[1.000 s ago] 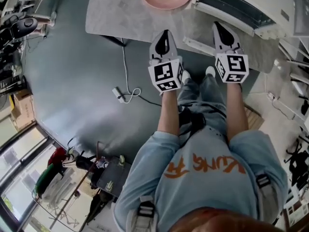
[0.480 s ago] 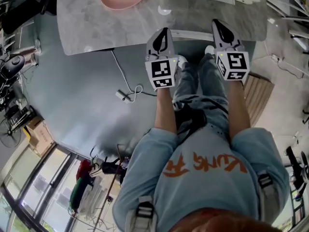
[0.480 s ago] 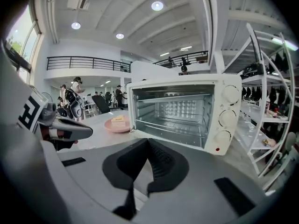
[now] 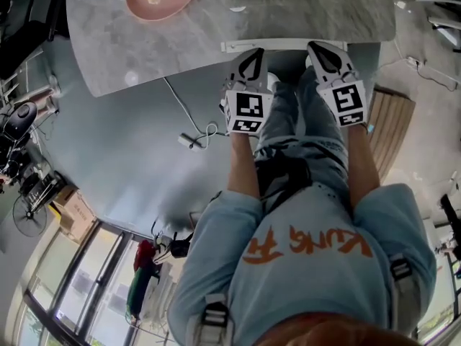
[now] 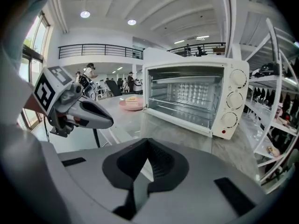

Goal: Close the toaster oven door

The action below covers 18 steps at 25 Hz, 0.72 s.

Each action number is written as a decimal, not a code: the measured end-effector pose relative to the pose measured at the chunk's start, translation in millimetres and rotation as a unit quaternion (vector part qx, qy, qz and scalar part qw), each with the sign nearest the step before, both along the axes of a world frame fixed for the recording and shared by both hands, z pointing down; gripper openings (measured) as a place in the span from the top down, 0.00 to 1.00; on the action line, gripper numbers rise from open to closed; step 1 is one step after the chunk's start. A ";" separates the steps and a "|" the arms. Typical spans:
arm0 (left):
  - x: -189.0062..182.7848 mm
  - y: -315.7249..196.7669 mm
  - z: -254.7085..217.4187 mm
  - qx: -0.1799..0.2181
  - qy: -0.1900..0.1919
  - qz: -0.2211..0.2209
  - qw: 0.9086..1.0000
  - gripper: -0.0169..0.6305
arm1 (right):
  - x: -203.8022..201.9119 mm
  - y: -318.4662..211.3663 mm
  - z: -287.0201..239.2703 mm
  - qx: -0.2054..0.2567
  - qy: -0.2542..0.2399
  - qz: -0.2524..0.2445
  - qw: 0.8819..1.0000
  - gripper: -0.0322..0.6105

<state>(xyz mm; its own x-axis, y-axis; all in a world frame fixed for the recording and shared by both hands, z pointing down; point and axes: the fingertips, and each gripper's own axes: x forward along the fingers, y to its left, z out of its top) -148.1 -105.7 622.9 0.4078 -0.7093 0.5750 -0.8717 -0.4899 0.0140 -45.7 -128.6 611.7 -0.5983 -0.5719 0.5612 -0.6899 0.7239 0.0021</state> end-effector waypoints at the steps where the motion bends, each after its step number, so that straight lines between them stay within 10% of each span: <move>1: 1.2 3.4 6.0 -0.009 -0.011 0.010 1.000 0.97 | -0.3 5.1 4.2 -0.008 0.007 -0.006 1.000 0.95; 18: 5.1 15.8 55.1 -0.066 -0.112 0.052 0.990 0.97 | 3.6 30.8 67.5 -0.032 0.144 -0.050 0.988 0.95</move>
<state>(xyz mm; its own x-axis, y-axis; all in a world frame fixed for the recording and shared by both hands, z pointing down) -143.1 -89.9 678.0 0.3274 -0.5819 0.7445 -0.8047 -0.5846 -0.1030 -42.2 -97.8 679.2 -0.4599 -0.4763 0.7495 -0.5920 0.7935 0.1411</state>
